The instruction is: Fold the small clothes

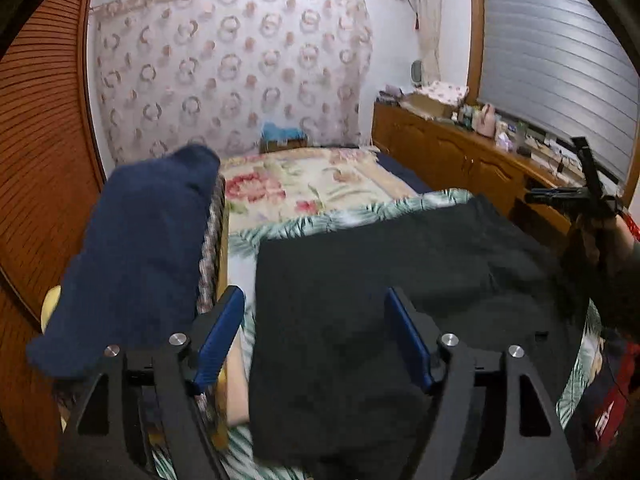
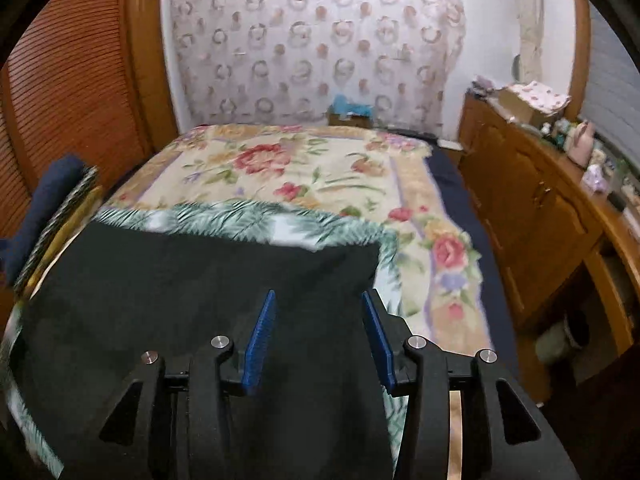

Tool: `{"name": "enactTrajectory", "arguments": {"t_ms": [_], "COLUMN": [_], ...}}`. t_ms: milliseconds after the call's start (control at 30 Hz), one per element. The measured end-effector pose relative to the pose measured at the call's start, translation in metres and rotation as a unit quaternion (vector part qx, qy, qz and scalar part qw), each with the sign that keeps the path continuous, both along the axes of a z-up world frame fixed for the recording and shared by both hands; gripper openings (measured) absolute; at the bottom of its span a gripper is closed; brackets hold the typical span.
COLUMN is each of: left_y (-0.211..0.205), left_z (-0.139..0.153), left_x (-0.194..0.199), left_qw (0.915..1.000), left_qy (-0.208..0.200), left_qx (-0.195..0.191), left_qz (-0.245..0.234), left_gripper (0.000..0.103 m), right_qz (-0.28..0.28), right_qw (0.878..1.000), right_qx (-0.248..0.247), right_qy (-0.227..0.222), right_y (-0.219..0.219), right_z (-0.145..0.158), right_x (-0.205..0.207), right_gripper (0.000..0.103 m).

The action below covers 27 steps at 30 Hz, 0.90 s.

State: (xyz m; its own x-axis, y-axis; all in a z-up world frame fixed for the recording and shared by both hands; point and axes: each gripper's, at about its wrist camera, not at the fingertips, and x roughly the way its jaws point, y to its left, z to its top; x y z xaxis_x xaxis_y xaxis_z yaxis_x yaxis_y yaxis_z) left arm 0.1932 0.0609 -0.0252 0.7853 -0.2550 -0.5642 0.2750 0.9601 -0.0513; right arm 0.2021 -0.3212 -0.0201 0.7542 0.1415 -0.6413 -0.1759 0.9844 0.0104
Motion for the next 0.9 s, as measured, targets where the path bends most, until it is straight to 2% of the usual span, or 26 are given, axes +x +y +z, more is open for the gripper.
{"name": "enactTrajectory", "arguments": {"t_ms": [100,233,400,633,700,767,900], "left_y": [-0.002,0.001,0.015,0.031,0.033,0.03,0.025], "left_z": [-0.01,-0.028,-0.044,-0.06,-0.066,-0.071,-0.079], "left_x": [-0.019,-0.036,-0.055,-0.078,-0.085,-0.09,-0.097], "left_qw": [0.9999,0.9993,0.998,0.9944,0.9934,0.9931,0.9918], "left_qy": [0.015,0.037,0.061,0.097,0.106,0.111,0.121], "left_qx": [-0.004,0.007,-0.006,-0.021,-0.027,-0.016,0.009], "left_qz": [-0.007,0.006,0.017,0.035,0.034,0.035,0.04], "left_gripper": [0.075,0.075,0.075,0.073,0.06,0.054,0.051], "right_qz": [0.013,0.029,0.026,0.027,0.023,0.018,0.01], "right_qw": [1.0,1.0,0.999,0.999,0.999,0.999,0.999], "right_qx": [0.002,0.006,0.014,0.017,0.016,0.011,0.018], "right_qy": [-0.001,0.006,0.018,0.036,0.046,0.037,0.033], "right_y": [-0.018,-0.032,-0.049,-0.055,-0.057,-0.056,-0.056], "right_z": [0.004,0.012,0.002,-0.012,-0.022,-0.018,-0.015], "right_x": [-0.016,-0.03,-0.057,-0.059,-0.055,-0.054,-0.049], "right_gripper": [0.046,0.046,0.046,0.046,0.046,0.046,0.046]}}
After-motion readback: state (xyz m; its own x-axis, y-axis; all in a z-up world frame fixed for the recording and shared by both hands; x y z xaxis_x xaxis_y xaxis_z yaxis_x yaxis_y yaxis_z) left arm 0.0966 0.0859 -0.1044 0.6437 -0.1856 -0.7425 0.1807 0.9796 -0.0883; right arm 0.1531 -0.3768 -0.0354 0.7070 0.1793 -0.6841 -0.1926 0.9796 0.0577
